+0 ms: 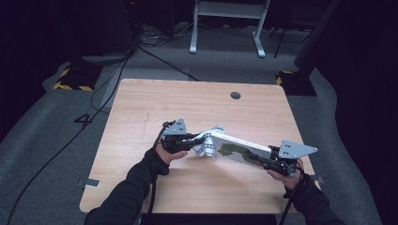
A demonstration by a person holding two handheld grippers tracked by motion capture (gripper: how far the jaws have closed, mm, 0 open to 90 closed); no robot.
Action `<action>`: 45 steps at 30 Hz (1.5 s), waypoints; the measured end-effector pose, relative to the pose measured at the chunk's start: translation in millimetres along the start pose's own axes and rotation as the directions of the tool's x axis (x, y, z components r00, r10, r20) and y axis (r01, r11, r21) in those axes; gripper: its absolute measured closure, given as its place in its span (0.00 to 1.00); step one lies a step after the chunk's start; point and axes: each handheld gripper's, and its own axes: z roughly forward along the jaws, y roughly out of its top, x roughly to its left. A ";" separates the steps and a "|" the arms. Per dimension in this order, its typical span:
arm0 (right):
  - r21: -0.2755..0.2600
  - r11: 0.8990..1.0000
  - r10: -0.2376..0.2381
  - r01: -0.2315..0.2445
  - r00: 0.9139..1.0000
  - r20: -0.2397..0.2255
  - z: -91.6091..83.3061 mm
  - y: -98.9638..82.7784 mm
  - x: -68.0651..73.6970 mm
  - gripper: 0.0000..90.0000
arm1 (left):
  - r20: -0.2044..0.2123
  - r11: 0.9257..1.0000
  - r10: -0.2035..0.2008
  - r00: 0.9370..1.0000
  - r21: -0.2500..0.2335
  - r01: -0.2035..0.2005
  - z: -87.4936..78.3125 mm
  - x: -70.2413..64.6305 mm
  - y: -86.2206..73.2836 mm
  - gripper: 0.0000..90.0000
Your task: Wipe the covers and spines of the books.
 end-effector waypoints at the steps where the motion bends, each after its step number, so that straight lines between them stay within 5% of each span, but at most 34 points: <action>1: -0.007 1.000 0.000 0.000 1.000 -0.001 -0.5 0.7 0.4 0.88 | 0.009 1.000 0.003 1.000 0.014 -0.003 3.9 -1.0 -1.8 0.89; 8: -0.092 0.996 0.017 -0.017 1.000 0.001 -9.6 7.2 0.4 0.88 | 0.049 0.997 0.009 0.999 0.076 -0.013 25.7 -8.7 -7.6 0.89; 19: -0.175 0.985 0.009 -0.005 1.000 0.023 -15.1 21.1 4.8 0.88 | 0.056 0.986 -0.015 0.998 0.165 0.005 55.3 -15.0 -14.5 0.90; 25: -0.171 0.985 0.011 -0.005 0.999 0.034 -9.5 16.0 7.6 0.88 | 0.074 0.995 0.010 0.997 0.096 -0.017 53.9 -22.6 -4.6 0.90; 27: -0.184 0.983 0.025 -0.019 0.999 0.032 -9.8 14.7 6.2 0.88 | 0.079 0.998 -0.012 0.997 0.068 0.007 50.6 -19.2 -6.2 0.90; 32: -0.188 0.981 0.045 -0.039 0.999 0.030 -9.4 10.3 3.3 0.88 | 0.069 0.998 -0.003 0.998 0.062 -0.001 47.4 -18.9 -5.5 0.90; 37: -0.171 0.984 0.053 -0.051 0.999 0.011 -9.9 4.8 0.4 0.88 | 0.052 1.000 -0.003 0.999 -0.007 0.003 26.7 -11.4 0.1 0.90; 45: -0.109 0.994 0.009 -0.007 1.000 0.015 -5.5 4.0 3.6 0.88 | 0.049 0.999 0.024 0.998 0.025 -0.025 20.6 -5.6 -1.2 0.90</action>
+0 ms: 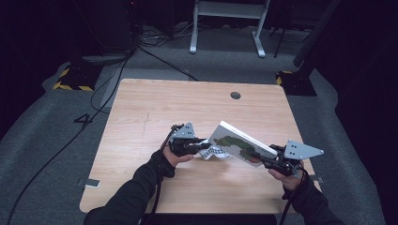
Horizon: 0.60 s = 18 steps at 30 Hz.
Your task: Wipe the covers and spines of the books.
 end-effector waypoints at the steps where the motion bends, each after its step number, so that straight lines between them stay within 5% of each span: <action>1: 0.007 1.000 -0.014 0.014 1.000 0.002 0.0 1.5 1.9 0.88 | -0.005 1.000 0.005 1.000 0.008 -0.005 -0.5 1.6 -0.4 0.90; 4: 0.027 0.998 -0.051 0.051 0.999 0.000 0.3 3.8 6.3 0.88 | -0.001 1.000 -0.022 1.000 0.007 0.022 -6.3 8.0 -2.3 0.90; 12: 0.054 0.993 -0.106 0.106 0.994 -0.005 2.6 6.0 13.2 0.88 | -0.022 1.000 -0.004 1.000 0.016 0.005 -19.8 10.2 -0.4 0.90; 18: 0.114 0.976 -0.187 0.184 0.982 0.016 8.2 6.7 20.3 0.88 | -0.026 0.999 -0.045 0.999 0.015 0.045 -27.3 20.7 -5.0 0.90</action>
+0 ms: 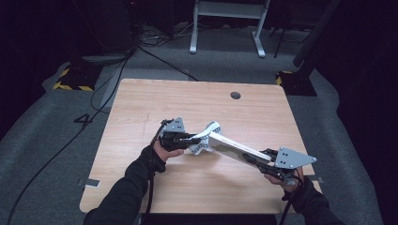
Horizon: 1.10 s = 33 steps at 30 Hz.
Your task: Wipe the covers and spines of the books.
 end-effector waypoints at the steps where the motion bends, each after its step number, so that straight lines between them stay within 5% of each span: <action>1: 0.003 1.000 -0.008 0.008 1.000 0.003 0.5 0.5 0.8 0.88 | 0.002 1.000 0.005 1.000 -0.002 -0.005 -1.2 -0.3 0.8 0.90; 7: 0.024 0.999 -0.031 0.030 0.999 0.021 1.1 -0.4 1.0 0.88 | -0.016 1.000 0.016 1.000 -0.012 -0.017 -7.9 -3.3 5.7 0.90; 12: 0.060 0.997 -0.060 0.058 0.997 0.041 3.9 -0.5 1.5 0.88 | -0.027 0.999 -0.031 0.999 -0.038 0.030 -15.2 6.0 1.7 0.90; 19: 0.111 0.990 -0.101 0.092 0.992 0.077 8.4 -1.7 2.2 0.88 | 0.010 0.995 0.026 1.000 -0.092 -0.025 -23.7 -12.8 18.5 0.90; 28: 0.166 0.982 -0.111 0.087 0.984 0.140 12.1 -6.9 -4.1 0.88 | 0.045 0.981 0.064 0.997 -0.187 -0.055 -31.6 -32.0 36.5 0.90; 29: 0.173 0.981 -0.109 0.083 0.984 0.143 13.1 -7.6 -4.9 0.88 | 0.062 0.974 0.074 0.995 -0.220 -0.059 -32.5 -36.8 42.8 0.90; 31: 0.181 0.980 -0.107 0.079 0.983 0.148 14.6 -8.9 -5.9 0.88 | 0.070 0.971 0.082 0.994 -0.232 -0.064 -32.3 -40.3 46.5 0.90; 32: 0.188 0.979 -0.107 0.078 0.983 0.148 15.6 -9.1 -6.1 0.88 | 0.102 0.962 0.107 0.989 -0.263 -0.077 -29.3 -49.7 54.0 0.90; 33: 0.200 0.976 -0.113 0.082 0.983 0.148 17.1 -9.0 -5.6 0.88 | 0.102 0.962 0.107 0.989 -0.263 -0.077 -29.3 -49.7 54.0 0.90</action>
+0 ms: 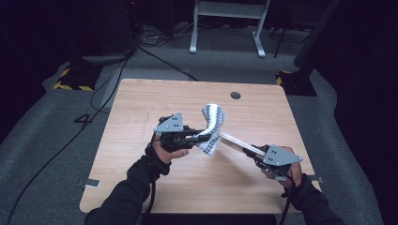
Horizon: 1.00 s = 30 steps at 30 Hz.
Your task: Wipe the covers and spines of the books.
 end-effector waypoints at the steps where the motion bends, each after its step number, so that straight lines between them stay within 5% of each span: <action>1: 0.000 1.000 0.000 0.000 1.000 0.000 0.0 0.0 0.0 0.88 | 0.011 1.000 0.022 1.000 -0.001 -0.022 5.2 -6.9 5.3 0.90; 4: 0.015 0.999 -0.030 0.030 1.000 0.001 1.9 4.2 4.8 0.88 | 0.057 0.998 0.070 0.996 0.004 -0.070 25.0 -29.1 17.6 0.90; 8: 0.004 0.999 -0.051 0.051 0.999 0.012 1.2 8.0 7.3 0.88 | 0.053 0.994 0.099 0.994 0.047 -0.101 41.5 -41.4 18.7 0.90; 12: 0.022 0.998 -0.053 0.053 0.998 0.020 -0.3 8.5 8.7 0.88 | 0.002 0.992 0.084 0.996 0.098 -0.084 49.3 -37.7 9.6 0.90; 14: 0.021 0.998 -0.053 0.053 0.998 0.019 -1.0 8.1 7.9 0.88 | -0.063 0.989 0.072 0.995 0.135 -0.063 45.9 -26.7 1.5 0.90; 18: 0.013 0.999 -0.048 0.048 0.998 0.032 -4.8 8.4 5.6 0.88 | -0.103 0.987 0.040 0.994 0.157 -0.024 40.9 -14.5 -6.4 0.90; 22: 0.006 0.999 -0.045 0.045 0.998 0.040 -8.5 9.1 4.5 0.88 | -0.173 0.983 0.027 0.985 0.186 0.005 32.2 0.1 -13.9 0.89; 27: 0.007 0.998 -0.065 0.065 0.997 0.052 -10.7 10.5 5.6 0.88 | -0.270 0.974 0.003 0.963 0.217 0.058 17.9 19.1 -21.5 0.89; 28: 0.011 0.997 -0.081 0.080 0.995 0.060 -11.0 11.1 7.1 0.88 | -0.293 0.975 -0.011 0.956 0.211 0.076 13.6 23.2 -22.7 0.89; 30: 0.021 0.987 -0.159 0.158 0.984 0.078 -10.9 15.9 16.1 0.88 | -0.298 0.977 -0.051 0.953 0.181 0.109 5.7 28.6 -21.9 0.89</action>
